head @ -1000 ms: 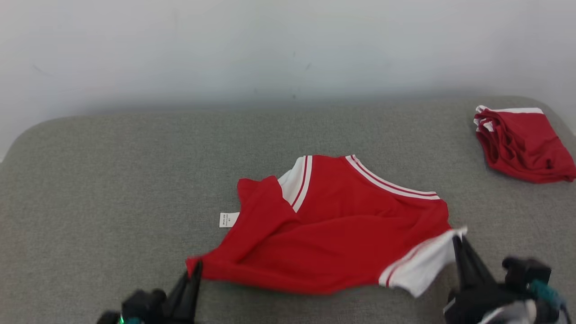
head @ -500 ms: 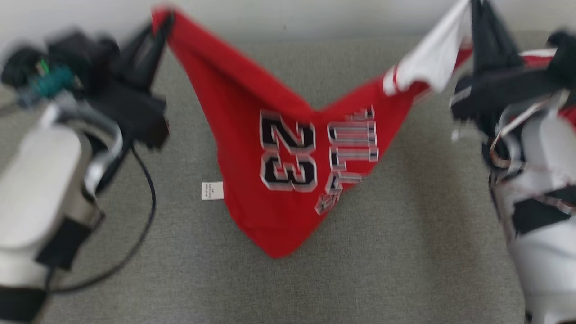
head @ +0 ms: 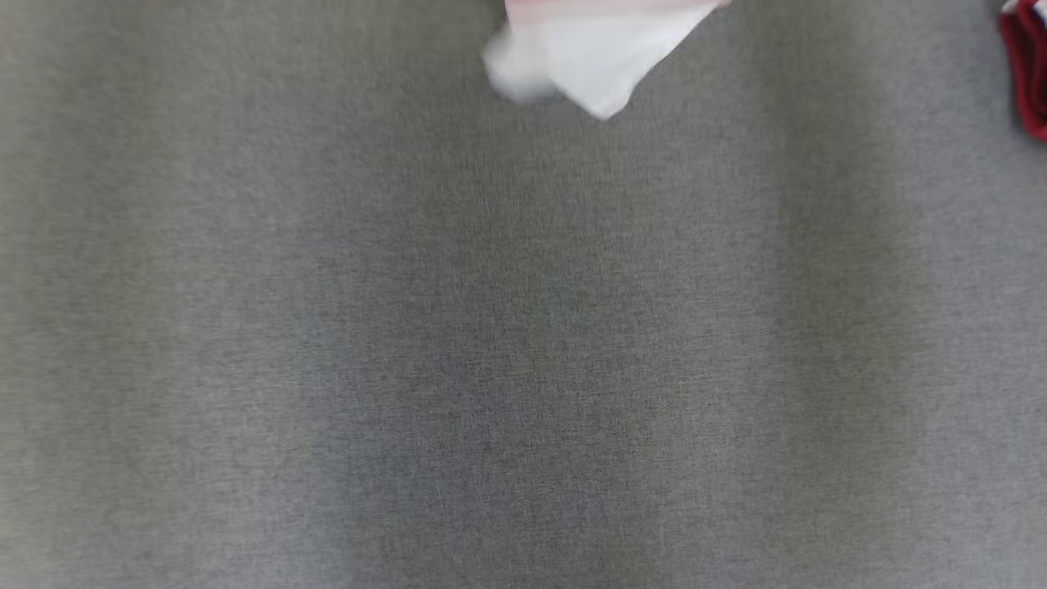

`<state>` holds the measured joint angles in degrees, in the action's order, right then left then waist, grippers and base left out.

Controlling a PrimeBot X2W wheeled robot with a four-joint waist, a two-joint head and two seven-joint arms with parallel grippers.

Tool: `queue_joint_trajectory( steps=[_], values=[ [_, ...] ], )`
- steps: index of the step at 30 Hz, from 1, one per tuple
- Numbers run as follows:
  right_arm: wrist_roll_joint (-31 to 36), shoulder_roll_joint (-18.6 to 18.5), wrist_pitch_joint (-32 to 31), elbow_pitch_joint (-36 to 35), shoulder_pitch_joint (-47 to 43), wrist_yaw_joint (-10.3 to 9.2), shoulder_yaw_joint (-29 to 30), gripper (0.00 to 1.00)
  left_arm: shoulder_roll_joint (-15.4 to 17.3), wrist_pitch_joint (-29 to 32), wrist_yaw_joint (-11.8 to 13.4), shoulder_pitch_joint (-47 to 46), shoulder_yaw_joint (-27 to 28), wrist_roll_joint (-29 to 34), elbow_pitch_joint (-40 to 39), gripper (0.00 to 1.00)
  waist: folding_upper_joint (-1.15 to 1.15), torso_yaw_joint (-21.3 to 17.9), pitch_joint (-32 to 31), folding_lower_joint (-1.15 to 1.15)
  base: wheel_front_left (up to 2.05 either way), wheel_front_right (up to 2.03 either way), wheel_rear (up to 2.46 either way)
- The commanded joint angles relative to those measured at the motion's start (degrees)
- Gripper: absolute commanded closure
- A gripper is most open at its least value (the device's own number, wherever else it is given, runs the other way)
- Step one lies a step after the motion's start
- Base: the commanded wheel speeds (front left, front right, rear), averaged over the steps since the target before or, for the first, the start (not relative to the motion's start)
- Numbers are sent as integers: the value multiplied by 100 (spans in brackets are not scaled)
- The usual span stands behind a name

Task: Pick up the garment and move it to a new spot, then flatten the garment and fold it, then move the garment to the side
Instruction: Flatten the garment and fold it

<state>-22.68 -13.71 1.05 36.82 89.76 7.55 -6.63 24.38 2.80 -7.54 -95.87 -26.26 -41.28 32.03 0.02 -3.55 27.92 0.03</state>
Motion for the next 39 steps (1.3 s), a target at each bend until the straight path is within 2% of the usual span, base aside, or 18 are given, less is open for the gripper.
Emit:
queue_joint_trajectory(
  steps=[1, 7, 18, 26, 39],
  values=[
    [-6, -15, -46, 220, 460, -16, 35, 100, -41, -71, 13, -439, 48, -108, 316, 100, -2, -86, 419, -3, 0, 0, 0],
    [275, -36, -101, 928, 1737, -16, -87, 100, -114, -235, 13, -1478, -146, -138, 1139, 100, -2, -184, 611, -3, 0, 0, 0],
    [558, -125, 22, 1921, 2888, -16, -217, 100, -245, -465, 13, -2409, -700, -240, 1969, 100, -2, -333, 766, -3, 0, 0, 0],
    [448, -121, 275, 2334, 2988, -16, -320, 100, -232, -655, 13, -2635, -1009, -509, 2474, 100, -2, -441, 976, -3, 0, 0, 0],
    [216, -89, 765, 2168, 2363, -16, -639, 100, -126, -1153, 13, -2123, -1604, -1050, 2215, 100, -2, -439, 1016, -3, 0, 0, 0]
  ],
)
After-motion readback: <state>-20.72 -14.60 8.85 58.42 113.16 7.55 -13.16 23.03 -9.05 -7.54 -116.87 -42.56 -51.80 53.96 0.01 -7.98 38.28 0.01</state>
